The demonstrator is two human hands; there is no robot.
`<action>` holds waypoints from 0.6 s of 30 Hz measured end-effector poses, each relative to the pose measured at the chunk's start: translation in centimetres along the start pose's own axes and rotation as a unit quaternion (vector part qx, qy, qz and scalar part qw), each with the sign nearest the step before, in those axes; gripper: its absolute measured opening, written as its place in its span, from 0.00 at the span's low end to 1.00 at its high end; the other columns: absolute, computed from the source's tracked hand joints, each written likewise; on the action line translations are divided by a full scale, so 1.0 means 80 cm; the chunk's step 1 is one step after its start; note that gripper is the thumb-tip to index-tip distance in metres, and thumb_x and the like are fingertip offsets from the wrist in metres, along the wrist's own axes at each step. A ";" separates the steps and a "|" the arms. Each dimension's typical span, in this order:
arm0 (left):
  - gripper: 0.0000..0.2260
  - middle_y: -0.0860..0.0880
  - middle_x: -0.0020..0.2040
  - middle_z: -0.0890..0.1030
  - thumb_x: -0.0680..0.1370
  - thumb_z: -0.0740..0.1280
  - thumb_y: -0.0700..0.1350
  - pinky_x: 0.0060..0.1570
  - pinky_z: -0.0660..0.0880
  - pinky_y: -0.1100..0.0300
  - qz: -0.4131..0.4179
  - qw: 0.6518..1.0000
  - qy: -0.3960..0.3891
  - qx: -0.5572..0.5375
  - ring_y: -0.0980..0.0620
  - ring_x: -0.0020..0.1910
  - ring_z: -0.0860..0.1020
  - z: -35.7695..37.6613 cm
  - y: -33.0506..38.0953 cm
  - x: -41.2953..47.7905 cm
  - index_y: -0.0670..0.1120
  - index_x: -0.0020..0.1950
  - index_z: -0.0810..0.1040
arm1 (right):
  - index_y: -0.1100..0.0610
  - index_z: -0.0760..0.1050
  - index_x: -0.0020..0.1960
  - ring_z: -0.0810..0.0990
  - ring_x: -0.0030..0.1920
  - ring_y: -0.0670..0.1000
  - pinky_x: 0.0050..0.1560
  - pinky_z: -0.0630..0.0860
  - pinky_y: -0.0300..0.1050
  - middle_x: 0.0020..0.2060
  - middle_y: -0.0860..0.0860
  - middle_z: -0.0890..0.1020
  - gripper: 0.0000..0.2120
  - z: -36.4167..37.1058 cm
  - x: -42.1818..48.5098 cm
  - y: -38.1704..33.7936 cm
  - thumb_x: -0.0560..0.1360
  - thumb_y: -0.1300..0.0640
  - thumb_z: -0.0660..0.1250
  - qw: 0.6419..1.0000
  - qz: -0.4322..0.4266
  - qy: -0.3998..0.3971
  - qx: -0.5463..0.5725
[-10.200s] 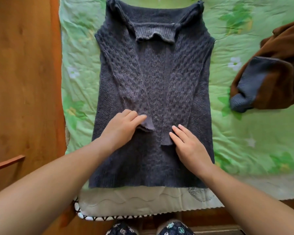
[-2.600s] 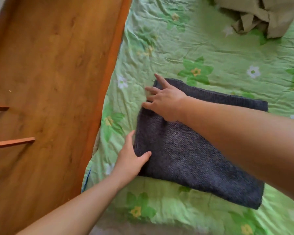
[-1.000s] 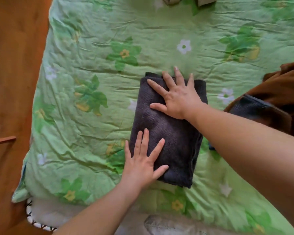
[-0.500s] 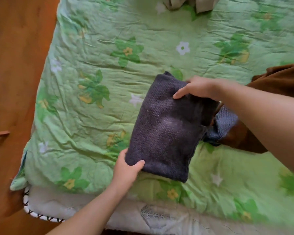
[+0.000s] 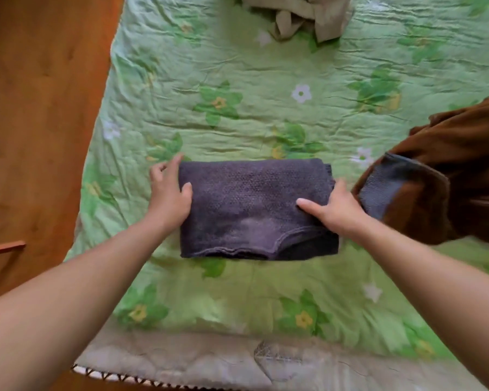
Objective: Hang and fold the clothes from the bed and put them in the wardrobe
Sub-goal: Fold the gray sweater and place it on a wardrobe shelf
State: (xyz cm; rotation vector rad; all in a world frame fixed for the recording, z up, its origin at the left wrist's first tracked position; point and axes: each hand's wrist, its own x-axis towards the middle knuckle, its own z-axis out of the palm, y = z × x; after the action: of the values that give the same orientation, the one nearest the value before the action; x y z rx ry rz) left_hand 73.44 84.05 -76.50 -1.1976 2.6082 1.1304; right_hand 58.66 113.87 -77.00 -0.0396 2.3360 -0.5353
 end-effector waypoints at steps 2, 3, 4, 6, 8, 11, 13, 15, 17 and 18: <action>0.27 0.37 0.78 0.54 0.78 0.67 0.44 0.77 0.53 0.50 0.061 0.993 -0.024 0.101 0.37 0.77 0.58 0.016 0.000 -0.008 0.48 0.77 0.66 | 0.56 0.50 0.81 0.62 0.74 0.66 0.75 0.61 0.63 0.73 0.65 0.63 0.52 0.019 -0.012 -0.012 0.70 0.33 0.72 0.986 -0.064 0.119 -0.094; 0.28 0.39 0.80 0.51 0.77 0.67 0.50 0.77 0.51 0.44 0.107 0.979 -0.028 0.172 0.38 0.80 0.53 0.025 -0.001 -0.013 0.51 0.78 0.66 | 0.54 0.50 0.81 0.58 0.76 0.66 0.75 0.58 0.68 0.75 0.64 0.60 0.49 0.027 -0.016 -0.020 0.72 0.36 0.71 0.965 -0.128 0.178 -0.146; 0.31 0.41 0.82 0.48 0.76 0.65 0.57 0.77 0.48 0.40 0.163 0.955 -0.031 0.247 0.39 0.81 0.48 0.036 -0.001 -0.019 0.55 0.79 0.64 | 0.52 0.52 0.82 0.55 0.78 0.65 0.74 0.54 0.72 0.78 0.62 0.57 0.45 0.035 -0.018 -0.027 0.74 0.36 0.67 0.934 -0.201 0.215 -0.202; 0.35 0.43 0.83 0.45 0.74 0.57 0.67 0.76 0.44 0.33 0.242 0.905 -0.036 0.347 0.41 0.81 0.42 0.056 -0.002 -0.026 0.59 0.81 0.57 | 0.46 0.52 0.82 0.46 0.81 0.63 0.72 0.47 0.78 0.82 0.57 0.50 0.40 0.054 -0.015 -0.037 0.76 0.30 0.55 0.884 -0.293 0.199 -0.305; 0.37 0.42 0.83 0.44 0.74 0.52 0.70 0.74 0.44 0.29 0.256 0.883 -0.040 0.390 0.39 0.81 0.40 0.073 -0.009 -0.023 0.61 0.82 0.50 | 0.39 0.43 0.82 0.38 0.81 0.63 0.69 0.43 0.81 0.82 0.54 0.43 0.41 0.069 -0.002 -0.038 0.73 0.22 0.43 0.873 -0.275 0.142 -0.377; 0.37 0.43 0.83 0.48 0.74 0.51 0.71 0.73 0.47 0.28 0.263 0.880 -0.038 0.393 0.36 0.81 0.45 0.083 -0.032 -0.010 0.62 0.81 0.49 | 0.35 0.36 0.79 0.37 0.80 0.65 0.67 0.44 0.83 0.82 0.51 0.41 0.43 0.085 0.020 -0.023 0.70 0.18 0.38 0.886 -0.250 0.134 -0.367; 0.36 0.43 0.83 0.52 0.74 0.53 0.70 0.73 0.49 0.28 0.282 0.875 -0.031 0.392 0.35 0.80 0.49 0.090 -0.046 -0.001 0.62 0.81 0.52 | 0.35 0.39 0.80 0.40 0.80 0.67 0.67 0.47 0.84 0.83 0.52 0.45 0.44 0.097 0.032 -0.015 0.69 0.17 0.39 0.884 -0.261 0.150 -0.356; 0.37 0.42 0.82 0.53 0.73 0.54 0.70 0.72 0.49 0.28 0.286 0.872 -0.036 0.396 0.34 0.80 0.51 0.095 -0.048 0.006 0.62 0.81 0.53 | 0.36 0.40 0.81 0.41 0.80 0.67 0.67 0.48 0.84 0.83 0.53 0.45 0.45 0.102 0.040 -0.012 0.69 0.17 0.39 0.882 -0.264 0.152 -0.361; 0.37 0.43 0.83 0.52 0.74 0.52 0.71 0.73 0.47 0.28 0.268 0.872 -0.064 0.403 0.35 0.80 0.49 0.091 -0.039 0.007 0.63 0.81 0.50 | 0.36 0.36 0.80 0.38 0.80 0.67 0.68 0.46 0.83 0.82 0.53 0.42 0.44 0.097 0.038 -0.017 0.69 0.17 0.38 0.888 -0.249 0.124 -0.367; 0.36 0.44 0.83 0.50 0.74 0.50 0.71 0.73 0.46 0.29 0.256 0.873 -0.079 0.408 0.36 0.81 0.47 0.086 -0.033 0.007 0.63 0.81 0.48 | 0.35 0.34 0.79 0.36 0.79 0.66 0.68 0.44 0.82 0.82 0.52 0.39 0.43 0.092 0.035 -0.021 0.69 0.18 0.37 0.891 -0.240 0.107 -0.369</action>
State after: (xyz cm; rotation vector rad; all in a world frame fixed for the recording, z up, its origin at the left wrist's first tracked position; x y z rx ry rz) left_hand 73.21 86.98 -83.30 -0.2324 2.8180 0.0369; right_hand 61.33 109.12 -82.97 -0.9752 2.6164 0.1733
